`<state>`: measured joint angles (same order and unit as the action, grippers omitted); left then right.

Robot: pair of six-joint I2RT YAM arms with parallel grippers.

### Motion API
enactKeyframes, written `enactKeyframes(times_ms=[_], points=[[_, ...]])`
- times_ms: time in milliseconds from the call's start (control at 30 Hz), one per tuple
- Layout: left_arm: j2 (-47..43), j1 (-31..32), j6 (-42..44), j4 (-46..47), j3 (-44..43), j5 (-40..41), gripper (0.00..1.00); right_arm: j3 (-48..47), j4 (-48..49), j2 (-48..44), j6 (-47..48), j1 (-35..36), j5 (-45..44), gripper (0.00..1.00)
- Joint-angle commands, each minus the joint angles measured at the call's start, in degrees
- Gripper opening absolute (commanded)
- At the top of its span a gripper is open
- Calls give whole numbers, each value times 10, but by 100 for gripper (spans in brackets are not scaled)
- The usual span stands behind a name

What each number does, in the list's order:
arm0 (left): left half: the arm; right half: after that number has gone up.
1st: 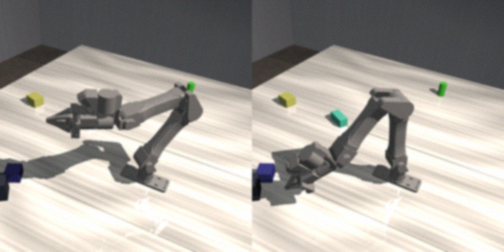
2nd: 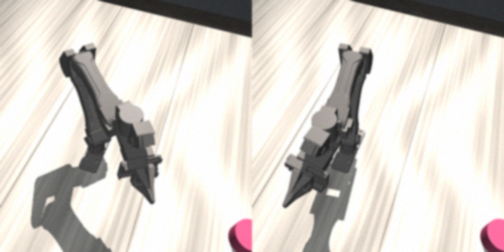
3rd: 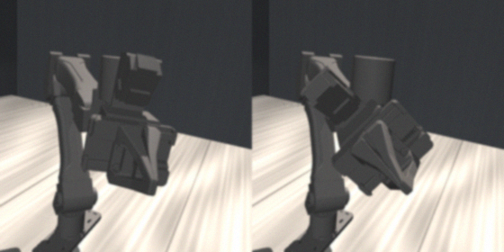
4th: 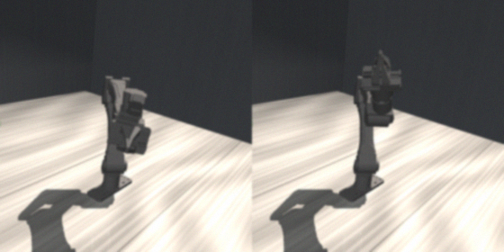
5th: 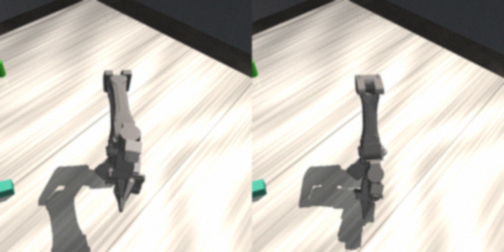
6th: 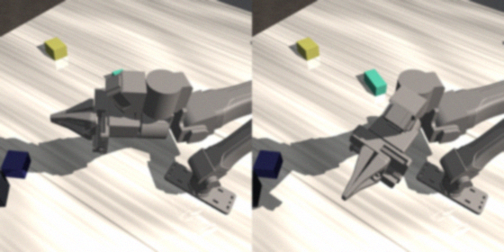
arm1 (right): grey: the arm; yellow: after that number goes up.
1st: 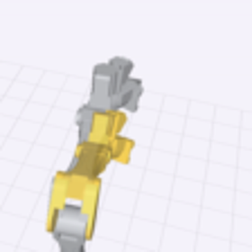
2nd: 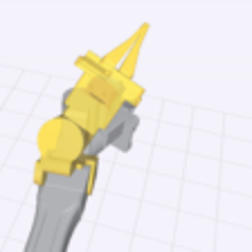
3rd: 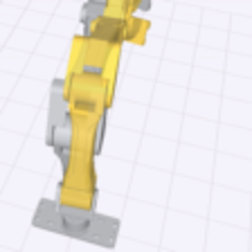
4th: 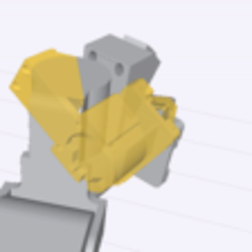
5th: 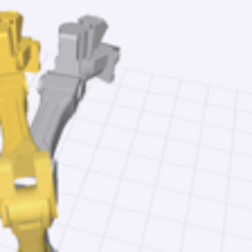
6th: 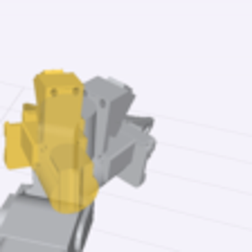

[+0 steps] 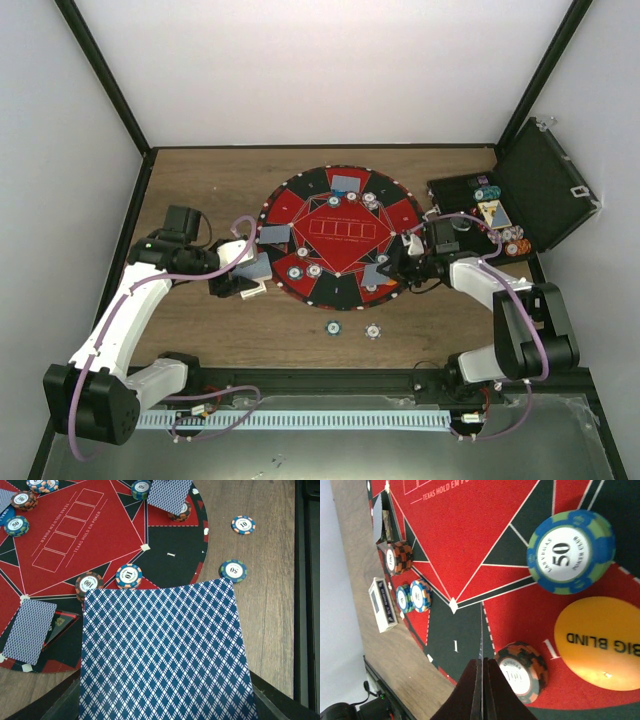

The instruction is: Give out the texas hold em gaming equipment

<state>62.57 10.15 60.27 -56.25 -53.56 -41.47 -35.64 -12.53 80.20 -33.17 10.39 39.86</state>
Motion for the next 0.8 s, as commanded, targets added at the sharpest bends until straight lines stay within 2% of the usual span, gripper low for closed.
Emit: enactKeyframes(times_ms=[0, 400, 467, 533, 767], points=[[-5, -2, 16, -3, -15, -24, 6, -7, -13, 15, 23, -9, -23, 1], [-6, -1, 20, -11, -22, -23, 6, -35, 5, 58, 18, -9, 1, 1], [-6, -1, 21, -11, -21, -23, 6, -44, 0, 63, 23, -9, -1, 7], [-5, -1, 21, -12, -23, -23, 6, -57, -18, 67, 33, -10, -15, 13], [-4, -1, 23, -16, -25, -23, 6, -92, -107, 38, 59, -9, -110, 17]])
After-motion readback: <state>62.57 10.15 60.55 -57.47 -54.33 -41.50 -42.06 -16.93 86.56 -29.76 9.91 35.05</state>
